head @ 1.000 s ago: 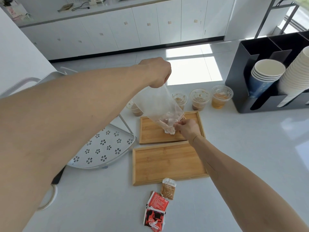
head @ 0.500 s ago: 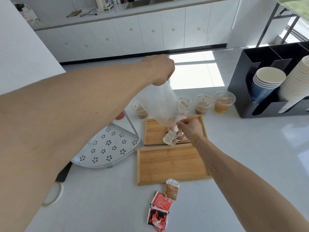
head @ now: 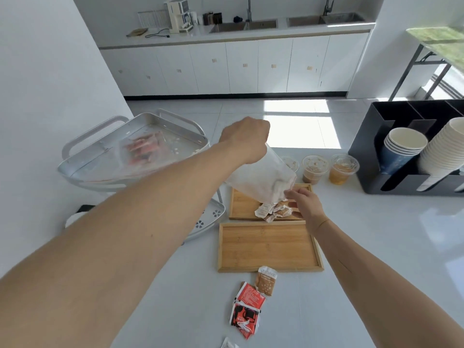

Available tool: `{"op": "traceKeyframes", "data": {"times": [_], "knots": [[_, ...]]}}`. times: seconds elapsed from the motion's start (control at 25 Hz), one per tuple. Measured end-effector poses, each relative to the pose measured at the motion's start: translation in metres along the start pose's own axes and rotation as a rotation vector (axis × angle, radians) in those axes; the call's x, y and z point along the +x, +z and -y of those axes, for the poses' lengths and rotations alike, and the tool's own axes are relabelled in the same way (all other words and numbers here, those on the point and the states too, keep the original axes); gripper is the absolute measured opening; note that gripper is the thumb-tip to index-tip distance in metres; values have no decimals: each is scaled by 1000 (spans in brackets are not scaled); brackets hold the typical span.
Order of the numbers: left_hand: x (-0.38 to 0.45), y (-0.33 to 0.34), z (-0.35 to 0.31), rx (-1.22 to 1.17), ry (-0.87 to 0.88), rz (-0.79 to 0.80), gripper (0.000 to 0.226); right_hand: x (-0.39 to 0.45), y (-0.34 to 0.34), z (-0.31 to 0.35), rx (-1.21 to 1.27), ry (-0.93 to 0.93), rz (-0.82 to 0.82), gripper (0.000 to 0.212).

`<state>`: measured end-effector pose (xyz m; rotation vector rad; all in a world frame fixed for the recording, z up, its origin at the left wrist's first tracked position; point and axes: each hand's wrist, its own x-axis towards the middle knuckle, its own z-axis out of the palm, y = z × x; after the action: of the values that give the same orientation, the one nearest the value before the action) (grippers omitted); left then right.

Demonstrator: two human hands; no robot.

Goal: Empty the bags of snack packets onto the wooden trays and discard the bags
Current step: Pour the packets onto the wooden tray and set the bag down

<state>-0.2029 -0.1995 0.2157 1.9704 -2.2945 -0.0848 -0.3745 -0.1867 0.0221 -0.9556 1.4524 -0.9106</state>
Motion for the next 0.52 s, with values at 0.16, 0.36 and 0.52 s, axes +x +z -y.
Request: {"op": "traceKeyframes", "data": {"times": [0.16,0.36,0.52], "knots": [[-63,37,27,-204,-134,-100,24,-32,-6,-5,31,3,8,17],[-140,79,89,-434,-361,-141,18,-71,16,-16,64,101,154,5],[-214,110,145,-591,-563,-116,26,-104,59,-37,108,200,410,7]]}}
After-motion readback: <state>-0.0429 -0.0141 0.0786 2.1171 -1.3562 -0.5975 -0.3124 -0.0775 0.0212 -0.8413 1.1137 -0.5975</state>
